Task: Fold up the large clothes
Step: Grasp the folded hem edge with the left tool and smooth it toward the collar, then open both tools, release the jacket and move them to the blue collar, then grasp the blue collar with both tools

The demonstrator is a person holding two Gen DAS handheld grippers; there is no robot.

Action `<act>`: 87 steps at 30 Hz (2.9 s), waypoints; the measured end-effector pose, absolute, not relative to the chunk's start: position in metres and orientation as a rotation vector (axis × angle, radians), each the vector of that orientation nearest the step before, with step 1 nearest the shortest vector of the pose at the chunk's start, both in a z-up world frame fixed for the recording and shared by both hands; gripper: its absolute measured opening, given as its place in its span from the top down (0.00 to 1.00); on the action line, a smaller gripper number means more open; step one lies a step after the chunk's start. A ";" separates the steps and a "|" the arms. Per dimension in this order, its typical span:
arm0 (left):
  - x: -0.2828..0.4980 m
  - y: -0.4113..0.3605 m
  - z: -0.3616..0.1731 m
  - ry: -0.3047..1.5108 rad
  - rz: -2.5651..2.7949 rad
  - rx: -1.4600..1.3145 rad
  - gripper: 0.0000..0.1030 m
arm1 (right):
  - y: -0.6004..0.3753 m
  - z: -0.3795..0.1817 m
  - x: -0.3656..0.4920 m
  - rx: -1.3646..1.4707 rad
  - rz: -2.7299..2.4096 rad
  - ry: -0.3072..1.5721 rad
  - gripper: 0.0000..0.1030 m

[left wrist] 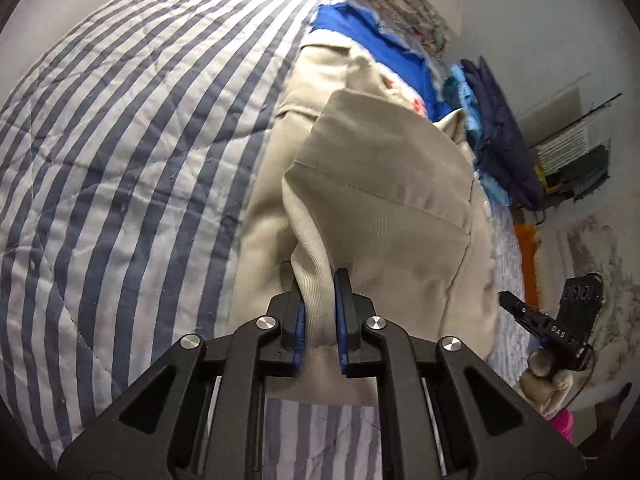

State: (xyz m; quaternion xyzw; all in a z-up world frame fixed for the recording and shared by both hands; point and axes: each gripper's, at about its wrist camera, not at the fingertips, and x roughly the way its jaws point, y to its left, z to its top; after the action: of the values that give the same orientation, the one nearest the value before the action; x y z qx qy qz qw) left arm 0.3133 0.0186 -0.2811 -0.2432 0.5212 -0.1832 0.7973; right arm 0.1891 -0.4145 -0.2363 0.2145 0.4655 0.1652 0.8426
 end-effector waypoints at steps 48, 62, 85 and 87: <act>0.317 -0.024 -0.228 0.946 -0.232 -0.191 0.58 | -0.353 -0.203 0.176 0.108 0.225 0.943 0.74; 0.227 -0.002 -0.065 0.707 -0.362 -0.204 0.58 | -0.372 -0.047 0.072 0.051 0.170 0.601 0.27; 0.460 -0.019 -0.057 0.840 -0.400 -0.220 0.53 | -0.424 -0.020 0.264 0.138 0.271 0.704 0.41; 0.494 -0.024 -0.074 0.861 -0.399 -0.199 0.53 | -0.418 -0.037 0.301 0.131 0.273 0.734 0.42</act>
State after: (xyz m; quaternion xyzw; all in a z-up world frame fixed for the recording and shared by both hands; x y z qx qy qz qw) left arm 0.4941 -0.0238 -0.0742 -0.0958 0.4138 -0.1916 0.8848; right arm 0.3014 -0.4184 -0.0374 0.0636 0.3575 0.1328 0.9222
